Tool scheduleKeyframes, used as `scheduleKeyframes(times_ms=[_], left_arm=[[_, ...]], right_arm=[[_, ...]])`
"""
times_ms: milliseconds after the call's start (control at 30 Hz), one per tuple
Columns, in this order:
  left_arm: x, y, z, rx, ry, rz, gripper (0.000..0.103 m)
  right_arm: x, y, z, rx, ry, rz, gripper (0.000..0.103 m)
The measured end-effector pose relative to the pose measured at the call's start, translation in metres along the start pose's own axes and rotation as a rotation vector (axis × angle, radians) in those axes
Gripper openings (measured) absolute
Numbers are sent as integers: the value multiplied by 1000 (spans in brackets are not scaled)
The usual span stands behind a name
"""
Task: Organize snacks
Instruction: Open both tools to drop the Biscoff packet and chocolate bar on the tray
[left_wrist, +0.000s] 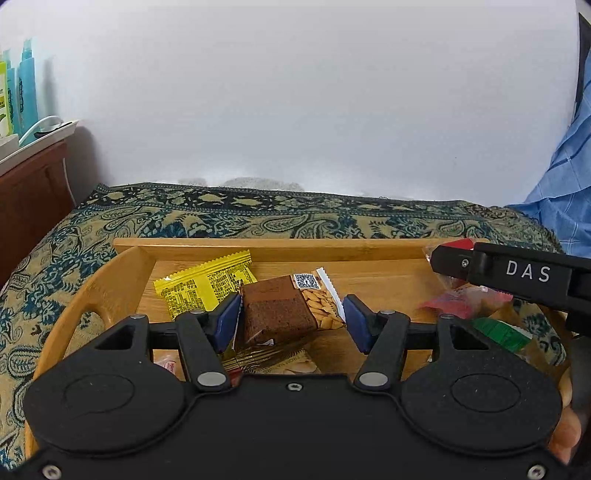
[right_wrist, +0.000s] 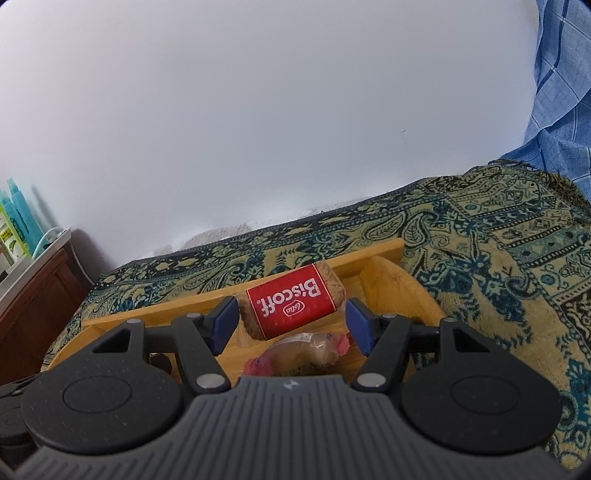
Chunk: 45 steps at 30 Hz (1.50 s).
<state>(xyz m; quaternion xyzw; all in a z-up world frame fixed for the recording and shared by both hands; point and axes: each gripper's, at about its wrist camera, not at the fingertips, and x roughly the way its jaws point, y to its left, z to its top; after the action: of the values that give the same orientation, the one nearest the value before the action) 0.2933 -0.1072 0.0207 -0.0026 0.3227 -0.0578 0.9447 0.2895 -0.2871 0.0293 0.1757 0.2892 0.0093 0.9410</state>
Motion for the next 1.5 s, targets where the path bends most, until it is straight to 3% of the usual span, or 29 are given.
scheduleKeyframes(times_ms=[900, 1133, 1500], left_arm=[[5, -3, 1, 25, 25, 10, 62], [6, -3, 2, 16, 31, 4, 68], [-4, -1, 2, -2, 41, -11, 86]], right_arm=[[6, -2, -1, 28, 30, 28, 70], [6, 0, -1, 27, 29, 34, 77], [-1, 5, -3, 7, 0, 31, 81]])
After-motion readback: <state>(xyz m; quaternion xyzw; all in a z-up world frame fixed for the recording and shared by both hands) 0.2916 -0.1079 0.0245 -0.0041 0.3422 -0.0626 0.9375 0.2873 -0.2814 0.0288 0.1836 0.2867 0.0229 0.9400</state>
